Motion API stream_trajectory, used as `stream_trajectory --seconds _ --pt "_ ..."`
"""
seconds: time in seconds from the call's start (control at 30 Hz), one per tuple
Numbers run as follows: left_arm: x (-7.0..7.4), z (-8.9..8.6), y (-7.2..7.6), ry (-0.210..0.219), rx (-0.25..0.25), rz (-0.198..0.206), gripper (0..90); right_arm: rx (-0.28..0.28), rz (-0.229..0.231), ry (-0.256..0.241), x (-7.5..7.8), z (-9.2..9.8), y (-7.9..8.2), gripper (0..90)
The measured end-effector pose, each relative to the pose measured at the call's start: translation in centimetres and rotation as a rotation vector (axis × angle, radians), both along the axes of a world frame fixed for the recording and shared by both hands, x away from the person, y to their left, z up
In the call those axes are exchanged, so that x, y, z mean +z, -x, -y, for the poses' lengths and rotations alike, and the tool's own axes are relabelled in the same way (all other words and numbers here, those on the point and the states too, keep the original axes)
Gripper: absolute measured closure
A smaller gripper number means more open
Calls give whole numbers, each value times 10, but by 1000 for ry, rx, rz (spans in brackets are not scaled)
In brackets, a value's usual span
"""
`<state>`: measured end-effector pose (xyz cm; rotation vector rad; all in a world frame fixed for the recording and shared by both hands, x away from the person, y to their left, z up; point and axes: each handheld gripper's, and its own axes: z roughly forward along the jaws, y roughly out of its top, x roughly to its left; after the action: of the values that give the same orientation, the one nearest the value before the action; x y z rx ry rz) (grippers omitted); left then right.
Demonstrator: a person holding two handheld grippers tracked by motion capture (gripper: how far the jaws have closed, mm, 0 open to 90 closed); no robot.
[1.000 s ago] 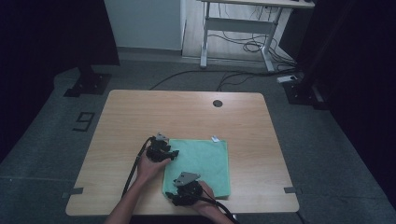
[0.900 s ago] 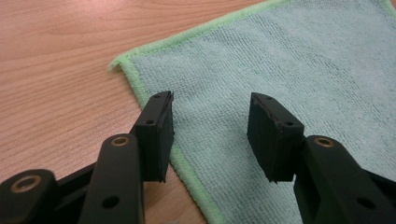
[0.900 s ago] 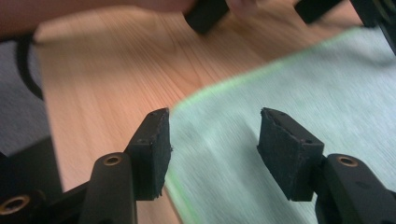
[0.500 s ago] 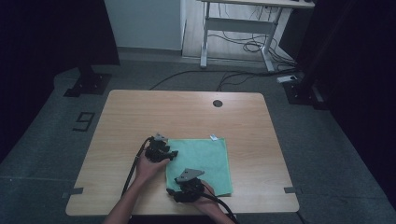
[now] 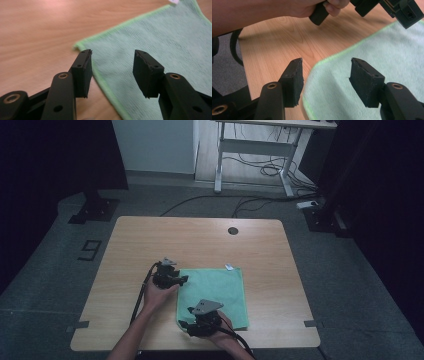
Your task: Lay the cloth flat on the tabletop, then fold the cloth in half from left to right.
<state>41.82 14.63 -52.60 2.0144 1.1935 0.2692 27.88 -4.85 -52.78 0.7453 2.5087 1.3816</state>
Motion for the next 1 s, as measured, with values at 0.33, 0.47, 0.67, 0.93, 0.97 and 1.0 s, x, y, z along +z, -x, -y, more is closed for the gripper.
stream_trajectory --seconds 0.33,0.47,0.67,0.93,0.97,1.0 --pt "2 -4 -11 -28 17 20 499 -23 15 -6 0 -11 -4 433" --pt "0 -6 -16 -33 31 23 498 -22 19 1 -2 -14 -3 438" --pt "-2 -6 -24 -47 29 22 471 -18 22 14 -5 -18 -2 440" --pt "-9 2 -33 -76 22 14 473 -4 18 32 -12 -28 0 470" --pt "-10 3 -34 -82 19 8 475 -4 23 38 -12 -29 2 481" --pt "-12 4 -35 -89 21 4 481 -1 26 39 -12 -30 3 492"
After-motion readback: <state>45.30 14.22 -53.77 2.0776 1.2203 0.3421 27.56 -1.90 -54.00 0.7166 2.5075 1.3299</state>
